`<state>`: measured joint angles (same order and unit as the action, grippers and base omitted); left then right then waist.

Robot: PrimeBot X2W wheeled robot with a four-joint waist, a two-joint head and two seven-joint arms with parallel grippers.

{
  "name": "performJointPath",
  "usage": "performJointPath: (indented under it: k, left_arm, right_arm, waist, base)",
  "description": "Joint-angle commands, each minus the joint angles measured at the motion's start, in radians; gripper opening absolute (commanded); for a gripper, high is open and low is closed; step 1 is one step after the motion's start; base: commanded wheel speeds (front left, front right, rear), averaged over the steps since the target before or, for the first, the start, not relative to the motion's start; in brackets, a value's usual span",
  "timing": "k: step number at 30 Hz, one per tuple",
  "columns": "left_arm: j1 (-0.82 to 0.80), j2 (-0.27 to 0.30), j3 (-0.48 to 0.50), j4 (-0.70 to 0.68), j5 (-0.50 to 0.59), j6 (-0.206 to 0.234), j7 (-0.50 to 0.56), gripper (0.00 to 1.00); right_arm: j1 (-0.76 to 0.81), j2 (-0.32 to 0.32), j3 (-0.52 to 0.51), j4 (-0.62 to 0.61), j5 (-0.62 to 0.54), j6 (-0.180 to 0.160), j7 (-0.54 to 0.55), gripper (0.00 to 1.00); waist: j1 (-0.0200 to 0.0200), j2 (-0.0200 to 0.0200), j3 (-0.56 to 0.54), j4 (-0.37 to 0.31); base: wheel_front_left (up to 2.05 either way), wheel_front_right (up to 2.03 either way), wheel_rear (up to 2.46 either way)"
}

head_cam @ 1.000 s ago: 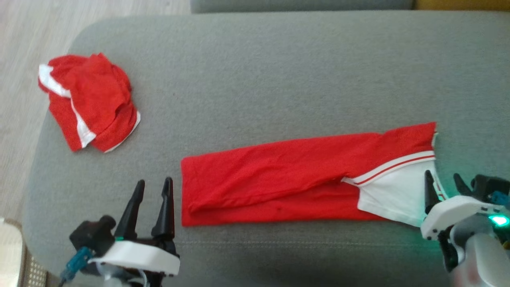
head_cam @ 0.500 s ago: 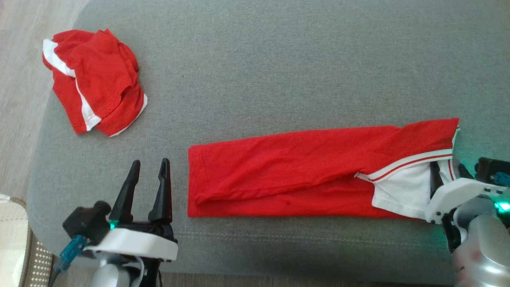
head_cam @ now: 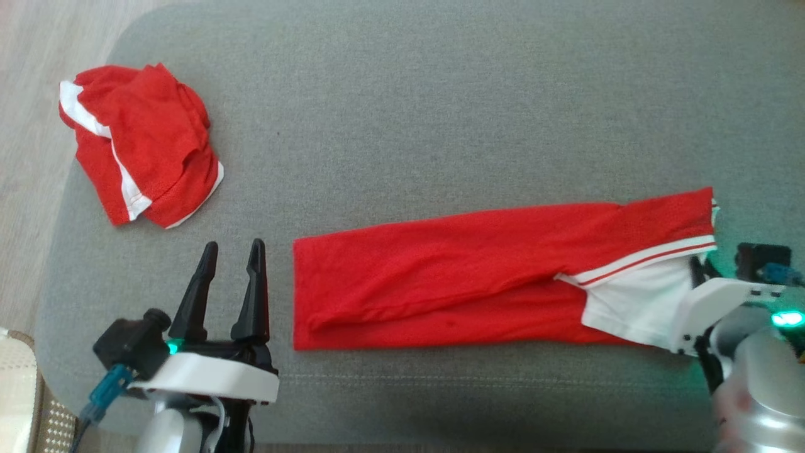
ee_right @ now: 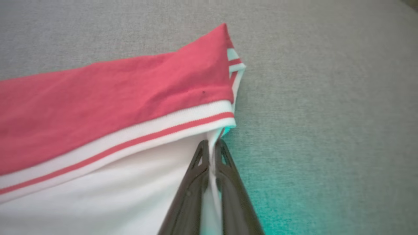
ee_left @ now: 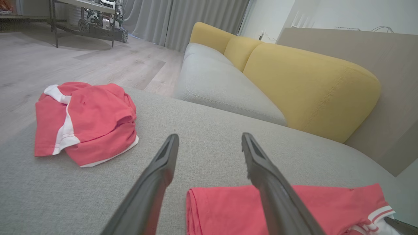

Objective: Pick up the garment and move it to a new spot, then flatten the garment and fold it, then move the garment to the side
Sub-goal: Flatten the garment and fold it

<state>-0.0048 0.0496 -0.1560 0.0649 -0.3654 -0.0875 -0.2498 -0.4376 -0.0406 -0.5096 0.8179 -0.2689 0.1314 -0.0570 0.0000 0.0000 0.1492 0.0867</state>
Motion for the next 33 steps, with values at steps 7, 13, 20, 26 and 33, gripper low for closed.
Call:
performJointPath:
  k: [7, 13, 20, 26, 33]
  left_arm:
    - [-0.019, 0.001, 0.035, -0.029, -0.014, 0.008, -0.012, 1.0]
    - [-0.003, 0.001, 0.03, -0.031, -0.025, 0.02, -0.012, 1.0]
    - [0.019, 0.001, 0.029, -0.02, -0.022, 0.025, -0.012, 1.0]
    - [0.042, 0.001, 0.026, -0.016, -0.027, 0.04, -0.012, 1.0]
    - [0.05, 0.001, 0.017, -0.016, -0.032, 0.047, -0.012, 1.0]
  right_arm:
    - [0.001, -0.053, -0.131, -0.122, -0.126, -0.001, 0.054, 0.0]
    - [-0.006, -0.034, -0.088, -0.123, -0.137, -0.001, 0.086, 0.0]
    - [0.022, -0.026, 0.074, -0.137, -0.048, -0.001, 0.141, 0.0]
    - [0.087, -0.018, 0.296, -0.272, 0.142, -0.001, 0.259, 0.0]
    - [0.186, -0.011, 0.479, -0.572, 0.408, -0.001, 0.436, 0.0]
  waist:
    - [0.0, 0.0, -0.031, 0.003]
    - [0.0, 0.0, -0.05, -0.002]
    - [0.0, 0.0, -0.084, -0.02]
    - [0.0, 0.0, -0.117, -0.045]
    - [0.0, 0.0, -0.134, -0.063]
  base:
    - [0.0, 0.0, 0.0]
    - [0.0, 0.0, 0.0]
    - [0.0, 0.0, 0.0]
    - [0.0, 0.0, 0.0]
    - [0.0, 0.0, 0.0]
